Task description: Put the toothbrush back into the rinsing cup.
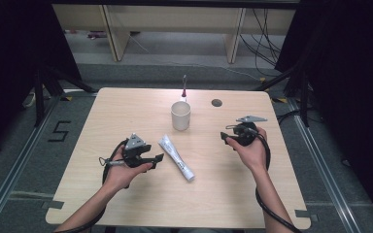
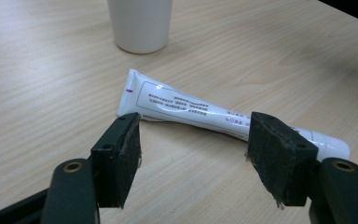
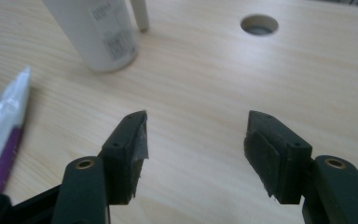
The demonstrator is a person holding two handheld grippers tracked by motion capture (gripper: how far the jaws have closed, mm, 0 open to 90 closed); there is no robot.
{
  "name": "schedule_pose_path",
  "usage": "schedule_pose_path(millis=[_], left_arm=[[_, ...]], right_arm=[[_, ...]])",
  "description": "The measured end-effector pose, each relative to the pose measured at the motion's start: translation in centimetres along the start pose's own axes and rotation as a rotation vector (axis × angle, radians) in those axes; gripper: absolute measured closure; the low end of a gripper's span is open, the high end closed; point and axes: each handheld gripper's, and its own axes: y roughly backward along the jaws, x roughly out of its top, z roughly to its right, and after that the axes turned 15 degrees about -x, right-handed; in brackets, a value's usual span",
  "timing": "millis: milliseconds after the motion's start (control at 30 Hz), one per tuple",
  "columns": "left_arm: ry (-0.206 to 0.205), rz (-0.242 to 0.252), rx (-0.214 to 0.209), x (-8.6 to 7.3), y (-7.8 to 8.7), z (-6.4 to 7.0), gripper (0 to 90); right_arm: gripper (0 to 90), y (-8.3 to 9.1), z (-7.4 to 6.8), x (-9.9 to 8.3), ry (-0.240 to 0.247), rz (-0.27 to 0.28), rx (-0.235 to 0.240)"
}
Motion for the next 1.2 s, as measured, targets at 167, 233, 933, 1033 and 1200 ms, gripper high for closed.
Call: schedule_pose_path(millis=[167,233,933,1033,1200], left_arm=[[0.066,-0.045,0.004,1.2,-0.5,0.2,34.5],[0.090,-0.065,0.003,1.6,-0.8,0.2,34.7],[0.229,-0.148,0.012,3.6,-2.7,0.3,35.2],[0.246,-0.149,0.009,3.6,-3.0,0.3,35.2],[0.251,-0.164,0.012,3.6,-3.2,0.4,35.3]], right_arm=[[39.9,0.5,1.1,-2.7,-0.064,0.019,-0.031],[40.1,0.8,1.2,-3.3,-0.077,0.028,-0.061],[40.4,2.0,1.9,-4.7,-0.111,0.059,-0.077],[40.4,2.2,2.1,-4.6,-0.111,0.052,-0.079],[40.4,2.4,2.1,-4.5,-0.113,0.048,-0.097]])
